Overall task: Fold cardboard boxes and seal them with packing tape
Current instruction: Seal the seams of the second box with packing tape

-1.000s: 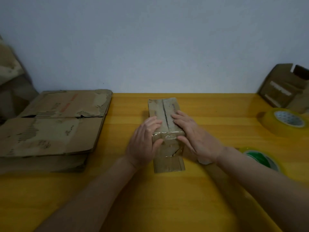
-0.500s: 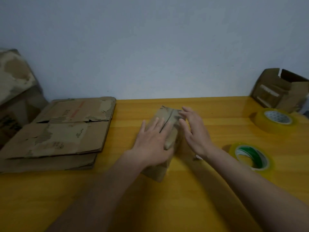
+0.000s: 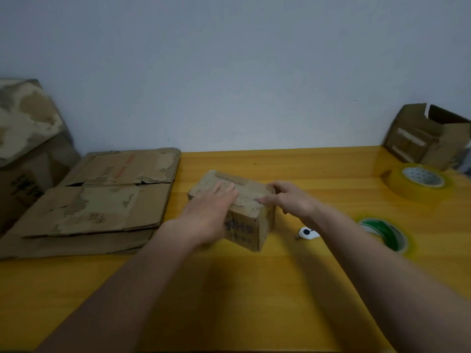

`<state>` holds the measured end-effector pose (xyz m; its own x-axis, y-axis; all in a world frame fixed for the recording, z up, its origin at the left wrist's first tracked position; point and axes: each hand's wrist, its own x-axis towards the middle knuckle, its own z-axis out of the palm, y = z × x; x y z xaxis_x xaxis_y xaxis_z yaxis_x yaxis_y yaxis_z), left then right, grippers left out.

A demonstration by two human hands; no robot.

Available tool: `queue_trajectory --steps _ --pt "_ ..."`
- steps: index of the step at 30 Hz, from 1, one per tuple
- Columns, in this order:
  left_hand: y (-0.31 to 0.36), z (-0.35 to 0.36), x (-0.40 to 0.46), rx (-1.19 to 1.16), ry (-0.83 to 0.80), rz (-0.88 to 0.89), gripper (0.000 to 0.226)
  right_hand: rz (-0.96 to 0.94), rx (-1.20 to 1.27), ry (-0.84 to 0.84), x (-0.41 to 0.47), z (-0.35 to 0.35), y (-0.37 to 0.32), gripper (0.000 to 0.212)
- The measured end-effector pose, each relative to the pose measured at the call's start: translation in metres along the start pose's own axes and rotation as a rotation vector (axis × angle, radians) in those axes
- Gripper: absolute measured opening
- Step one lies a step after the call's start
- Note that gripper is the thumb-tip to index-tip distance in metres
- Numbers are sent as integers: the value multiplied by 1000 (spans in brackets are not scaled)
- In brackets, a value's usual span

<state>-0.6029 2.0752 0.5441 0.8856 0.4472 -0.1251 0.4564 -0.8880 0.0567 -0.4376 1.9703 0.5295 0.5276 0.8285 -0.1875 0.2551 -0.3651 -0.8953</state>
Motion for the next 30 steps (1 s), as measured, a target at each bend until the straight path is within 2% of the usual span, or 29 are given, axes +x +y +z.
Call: queue_trajectory --steps 2,4,7,10,15,17,21,23,26,28,30 --pt "20 -5 5 -148 -153 13 80 40 47 91 -4 2 6 15" --pt "40 1 12 -132 -159 31 79 57 40 184 -5 2 14 19" --pt "49 19 20 81 85 99 63 53 12 221 -15 -4 18 22" --pt "44 25 25 127 341 235 55 18 -20 205 -28 -13 21 21" --pt "42 39 33 162 405 360 73 -78 -159 243 -47 -13 35 18" --pt "33 46 37 146 491 355 79 -115 -273 271 -59 -15 45 11" --pt "45 50 31 -10 683 337 67 -140 -426 382 -83 -36 68 11" --pt "69 48 23 -128 760 373 63 -103 -542 467 -92 -53 81 19" --pt "100 59 14 -307 695 424 62 -11 -825 504 -103 -75 98 40" --pt "116 71 9 -400 561 429 61 80 -1011 453 -110 -83 108 49" --pt "129 86 6 -492 392 387 58 132 -1142 416 -115 -86 118 49"
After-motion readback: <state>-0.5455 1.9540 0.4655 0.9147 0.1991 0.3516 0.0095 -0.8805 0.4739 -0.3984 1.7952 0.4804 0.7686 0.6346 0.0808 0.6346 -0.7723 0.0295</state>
